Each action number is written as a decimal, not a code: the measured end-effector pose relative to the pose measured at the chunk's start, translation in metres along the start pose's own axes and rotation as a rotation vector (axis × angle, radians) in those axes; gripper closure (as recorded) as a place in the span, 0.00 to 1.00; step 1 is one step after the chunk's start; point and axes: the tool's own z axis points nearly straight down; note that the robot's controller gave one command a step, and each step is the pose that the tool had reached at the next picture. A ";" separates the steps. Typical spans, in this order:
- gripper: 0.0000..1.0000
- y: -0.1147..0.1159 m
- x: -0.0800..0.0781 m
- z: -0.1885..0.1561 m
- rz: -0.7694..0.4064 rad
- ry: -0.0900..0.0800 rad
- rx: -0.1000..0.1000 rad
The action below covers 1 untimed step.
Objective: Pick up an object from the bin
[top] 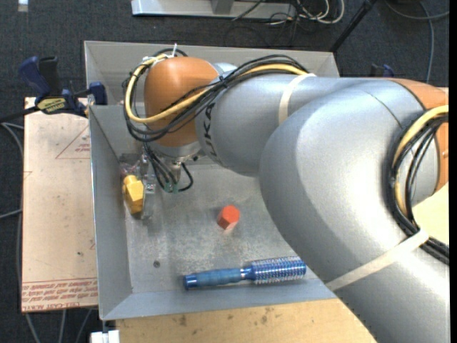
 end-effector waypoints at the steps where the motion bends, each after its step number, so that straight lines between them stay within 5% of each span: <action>1: 0.00 0.012 -0.011 -0.002 -0.070 0.009 0.016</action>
Offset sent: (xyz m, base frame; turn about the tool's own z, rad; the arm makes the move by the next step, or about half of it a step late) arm 0.0108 0.0181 0.0005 -0.0758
